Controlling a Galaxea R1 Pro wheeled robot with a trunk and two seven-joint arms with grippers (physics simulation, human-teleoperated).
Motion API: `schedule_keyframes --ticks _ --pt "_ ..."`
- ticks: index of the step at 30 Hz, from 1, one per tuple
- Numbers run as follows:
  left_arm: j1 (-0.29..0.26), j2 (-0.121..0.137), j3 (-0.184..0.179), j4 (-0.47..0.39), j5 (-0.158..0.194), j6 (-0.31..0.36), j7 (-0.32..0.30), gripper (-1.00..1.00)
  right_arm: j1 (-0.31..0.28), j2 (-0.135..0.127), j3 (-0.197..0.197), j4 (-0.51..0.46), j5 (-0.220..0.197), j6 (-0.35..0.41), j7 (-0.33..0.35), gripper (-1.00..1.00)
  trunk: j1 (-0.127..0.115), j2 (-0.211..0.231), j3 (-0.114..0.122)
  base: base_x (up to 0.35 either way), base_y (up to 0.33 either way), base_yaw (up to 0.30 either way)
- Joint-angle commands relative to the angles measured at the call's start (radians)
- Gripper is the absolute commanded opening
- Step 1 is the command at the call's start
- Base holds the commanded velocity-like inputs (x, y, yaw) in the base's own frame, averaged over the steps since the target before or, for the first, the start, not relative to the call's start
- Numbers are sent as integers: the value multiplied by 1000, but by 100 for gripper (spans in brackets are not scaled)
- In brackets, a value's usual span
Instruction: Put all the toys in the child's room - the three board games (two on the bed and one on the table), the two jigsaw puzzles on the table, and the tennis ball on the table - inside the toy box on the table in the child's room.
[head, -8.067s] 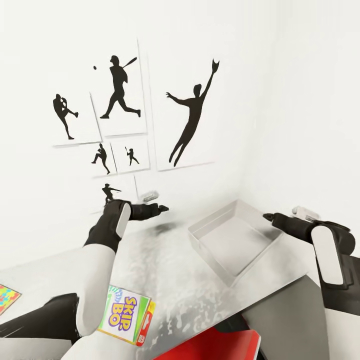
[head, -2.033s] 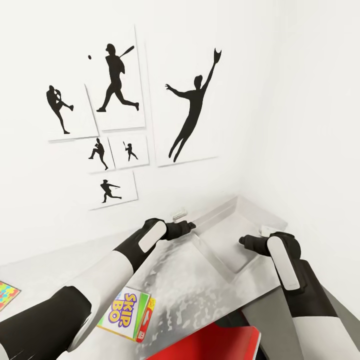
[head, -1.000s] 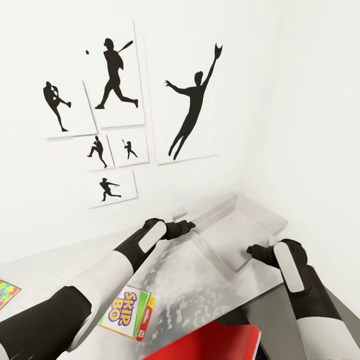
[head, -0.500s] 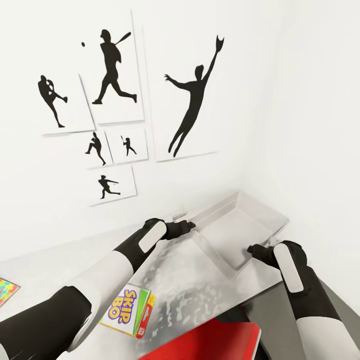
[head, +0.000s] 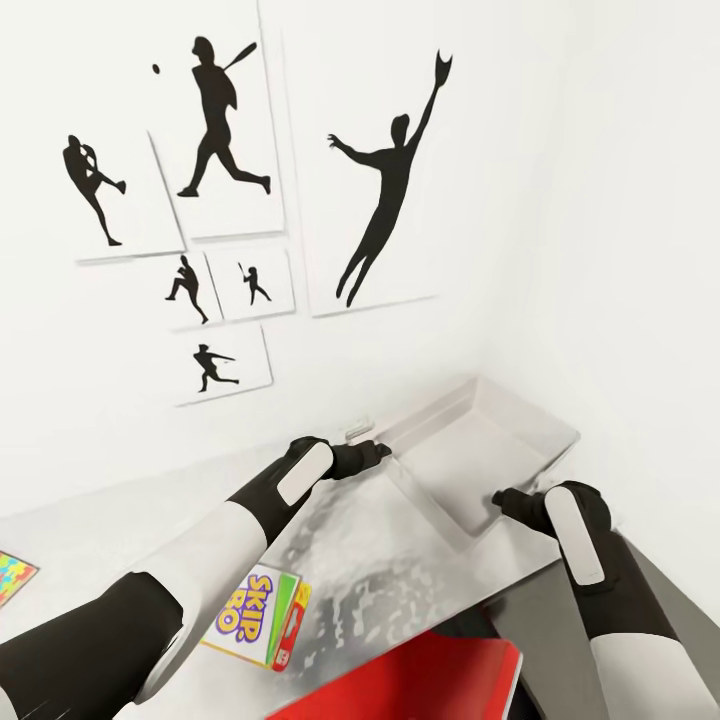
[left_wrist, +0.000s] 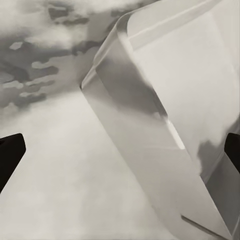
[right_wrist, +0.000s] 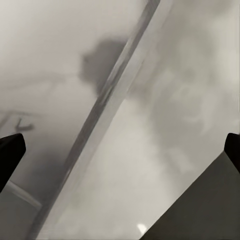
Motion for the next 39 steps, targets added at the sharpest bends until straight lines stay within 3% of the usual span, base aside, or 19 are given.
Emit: schedule_keyframes --ticks 1,18,23,31,39 --pt "-1 0 -3 -1 11 0 9 100 -1 0 0 -1 -10 3 -10 100 1 -2 -4 0 0 0" --pt "-1 0 -9 -11 9 -3 8 100 -1 0 1 -1 -10 3 -9 100 1 -2 -31 0 0 0" --pt "-1 0 -29 -36 10 -1 2 100 -1 0 2 -1 -10 3 -9 100 1 -2 -39 0 0 0" --pt "-1 0 -128 -133 12 2 1 100 -1 0 2 -1 -10 3 -9 100 1 -2 -52 0 0 0" --pt "-1 0 -139 -146 12 2 1 100 -1 0 2 -1 -10 3 -9 100 1 -2 -65 0 0 0"
